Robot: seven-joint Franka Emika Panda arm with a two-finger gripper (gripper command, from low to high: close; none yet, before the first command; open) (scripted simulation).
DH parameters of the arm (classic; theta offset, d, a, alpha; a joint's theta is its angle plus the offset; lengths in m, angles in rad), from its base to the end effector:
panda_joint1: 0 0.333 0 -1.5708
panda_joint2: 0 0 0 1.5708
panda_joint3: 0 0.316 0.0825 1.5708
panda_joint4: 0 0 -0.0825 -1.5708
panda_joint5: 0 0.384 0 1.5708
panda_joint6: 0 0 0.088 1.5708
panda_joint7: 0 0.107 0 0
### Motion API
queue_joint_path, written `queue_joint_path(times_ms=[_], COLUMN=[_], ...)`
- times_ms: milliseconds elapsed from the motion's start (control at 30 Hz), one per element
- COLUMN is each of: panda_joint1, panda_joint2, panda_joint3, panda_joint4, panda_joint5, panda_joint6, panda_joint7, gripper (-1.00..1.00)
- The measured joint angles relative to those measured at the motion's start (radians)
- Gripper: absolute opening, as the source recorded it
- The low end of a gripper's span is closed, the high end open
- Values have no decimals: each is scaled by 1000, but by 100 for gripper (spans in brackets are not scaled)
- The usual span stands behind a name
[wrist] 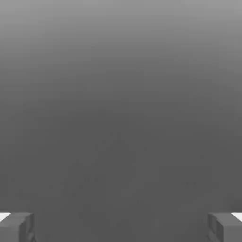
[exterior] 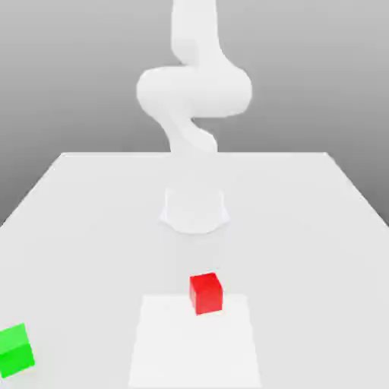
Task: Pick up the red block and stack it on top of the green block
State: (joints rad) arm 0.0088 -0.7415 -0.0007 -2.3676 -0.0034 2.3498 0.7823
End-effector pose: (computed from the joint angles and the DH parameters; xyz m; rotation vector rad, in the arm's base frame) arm 0.3722 0.0029 0.6610 -2.5098 1.0210 -0.9480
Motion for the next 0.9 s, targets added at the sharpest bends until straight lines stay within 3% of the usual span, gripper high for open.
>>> queue_joint_path(times_ms=[533,767,800,900], panda_joint1=[68,67,66,66], panda_joint2=[506,872,901,901], panda_joint3=[-23,-8,-7,-7], panda_joint4=[-532,-556,-553,-553], panda_joint5=[-9,13,14,12], panda_joint6=[411,705,731,730], panda_joint7=[-162,-202,-202,-201], gripper=[0,0,-100,-100])
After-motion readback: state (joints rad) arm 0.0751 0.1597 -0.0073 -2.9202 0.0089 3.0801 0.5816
